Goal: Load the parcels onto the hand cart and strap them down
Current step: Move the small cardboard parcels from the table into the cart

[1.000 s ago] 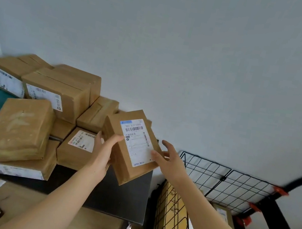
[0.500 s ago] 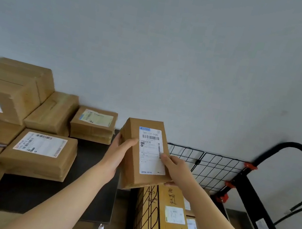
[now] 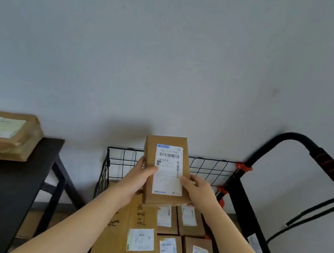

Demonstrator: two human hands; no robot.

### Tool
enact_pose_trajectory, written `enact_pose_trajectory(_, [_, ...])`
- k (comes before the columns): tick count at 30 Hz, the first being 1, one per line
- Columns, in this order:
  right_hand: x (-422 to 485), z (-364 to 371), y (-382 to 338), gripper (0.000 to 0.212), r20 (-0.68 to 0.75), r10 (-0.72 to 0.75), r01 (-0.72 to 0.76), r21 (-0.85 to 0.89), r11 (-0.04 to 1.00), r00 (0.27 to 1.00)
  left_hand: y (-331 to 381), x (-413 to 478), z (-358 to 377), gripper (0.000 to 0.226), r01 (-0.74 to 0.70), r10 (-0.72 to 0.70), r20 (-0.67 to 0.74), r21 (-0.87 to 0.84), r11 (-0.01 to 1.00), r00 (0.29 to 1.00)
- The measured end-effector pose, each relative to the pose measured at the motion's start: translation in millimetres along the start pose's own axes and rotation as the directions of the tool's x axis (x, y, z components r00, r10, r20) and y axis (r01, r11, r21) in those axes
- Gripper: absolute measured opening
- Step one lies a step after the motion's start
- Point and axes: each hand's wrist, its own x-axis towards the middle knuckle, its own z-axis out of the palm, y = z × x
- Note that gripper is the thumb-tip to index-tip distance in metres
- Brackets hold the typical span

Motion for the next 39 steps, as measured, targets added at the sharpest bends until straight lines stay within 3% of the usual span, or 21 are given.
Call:
enact_pose_trajectory(8, [90,-37,92,0.048,0.083,0.130,-0.130,-0.015,0.991,0.988,-47,95,80,0.060,0.167,-0.161,-0.067,0.097,0.981,0.985])
enact_pose_trajectory(17, [183,3,201,0.046,0.208,0.303,-0.313,0.017,0.950,0.930,-144,201,90,0.052,0.295,-0.268,-0.152,0.196,0.935,0.951])
enact_pose_trajectory(29, [250,84,301,0.054,0.325,0.439,-0.468,0.012,0.884,0.838,-261,276,76,0.051,0.393,-0.317,-0.245,0.405,0.825,0.916])
enact_pose_trajectory(34, [253,89,310,0.051,0.312,0.449,-0.475,0.007,0.880,0.837,-277,281,88,0.073,0.408,-0.316,-0.259,0.573,0.710,0.913])
enact_pose_trajectory(39, [250,88,307,0.049,0.315,0.418,-0.438,-0.010,0.899,0.852,-281,277,90,0.085,0.342,-0.227,-0.259,0.637,0.691,0.939])
